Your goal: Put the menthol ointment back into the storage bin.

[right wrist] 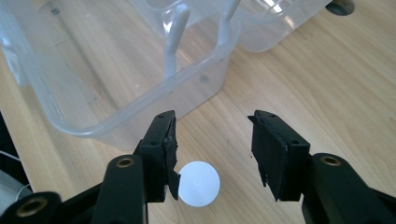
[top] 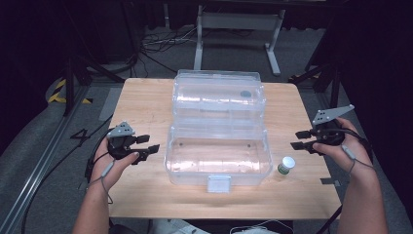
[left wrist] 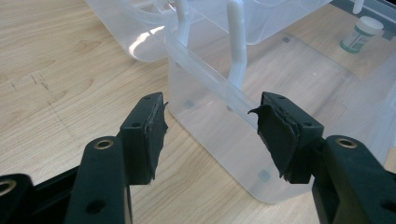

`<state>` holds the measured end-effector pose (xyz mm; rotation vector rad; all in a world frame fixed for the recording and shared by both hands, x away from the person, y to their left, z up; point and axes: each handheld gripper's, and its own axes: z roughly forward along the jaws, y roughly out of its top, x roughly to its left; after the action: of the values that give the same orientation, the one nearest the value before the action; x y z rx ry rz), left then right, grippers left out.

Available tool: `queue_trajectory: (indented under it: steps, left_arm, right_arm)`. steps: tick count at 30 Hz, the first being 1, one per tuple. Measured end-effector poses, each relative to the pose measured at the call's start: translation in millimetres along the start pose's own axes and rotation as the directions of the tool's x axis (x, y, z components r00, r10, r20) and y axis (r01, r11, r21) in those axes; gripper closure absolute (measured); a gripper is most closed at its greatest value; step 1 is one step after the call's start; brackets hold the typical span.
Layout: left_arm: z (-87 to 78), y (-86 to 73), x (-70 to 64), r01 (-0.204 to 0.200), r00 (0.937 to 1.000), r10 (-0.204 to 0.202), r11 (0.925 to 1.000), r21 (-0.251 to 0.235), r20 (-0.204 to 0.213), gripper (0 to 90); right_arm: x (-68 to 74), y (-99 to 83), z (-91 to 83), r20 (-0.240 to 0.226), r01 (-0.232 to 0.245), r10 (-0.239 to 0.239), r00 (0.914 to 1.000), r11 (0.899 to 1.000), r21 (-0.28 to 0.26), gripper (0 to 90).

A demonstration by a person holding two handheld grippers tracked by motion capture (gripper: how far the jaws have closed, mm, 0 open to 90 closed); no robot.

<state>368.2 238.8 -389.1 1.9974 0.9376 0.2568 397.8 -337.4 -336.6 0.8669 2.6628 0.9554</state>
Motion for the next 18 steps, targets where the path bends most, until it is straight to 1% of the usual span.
queue_trajectory:
  steps: [2,8,13,16,17,18]
  left_arm:
    - [0.5,0.1,-0.1,-0.004,1.0000,0.004,1.0000,0.003,0.003,42.4]
    - [2.4,-0.7,-0.2,-0.010,0.9999,0.010,0.9998,0.016,0.004,42.3]
    - [2.6,-0.8,-0.4,-0.011,0.9999,0.010,0.9998,0.017,0.004,42.3]
    - [2.8,-1.1,-0.2,-0.009,1.0000,0.009,0.9998,0.019,0.005,42.3]
    - [3.0,-1.3,-0.1,-0.008,1.0000,0.008,0.9998,0.020,0.005,42.3]
    - [3.2,-1.4,0.0,-0.009,0.9999,0.009,0.9997,0.022,0.004,42.3]
  right_arm:
    - [0.7,0.0,2.3,-0.004,0.006,-0.006,1.0000,1.000,0.020,50.7]
    - [2.5,0.7,9.0,-0.020,0.037,-0.036,0.9991,0.998,0.056,49.3]
    - [4.7,1.1,16.6,-0.041,0.066,-0.063,0.9972,0.993,0.102,48.7]
    - [5.5,1.0,21.2,-0.060,0.087,-0.080,0.9950,0.990,0.114,47.6]
    - [5.5,1.0,21.2,-0.060,0.087,-0.080,0.9950,0.990,0.114,47.6]
    - [5.9,0.8,23.3,-0.070,0.092,-0.084,0.9940,0.988,0.122,47.7]
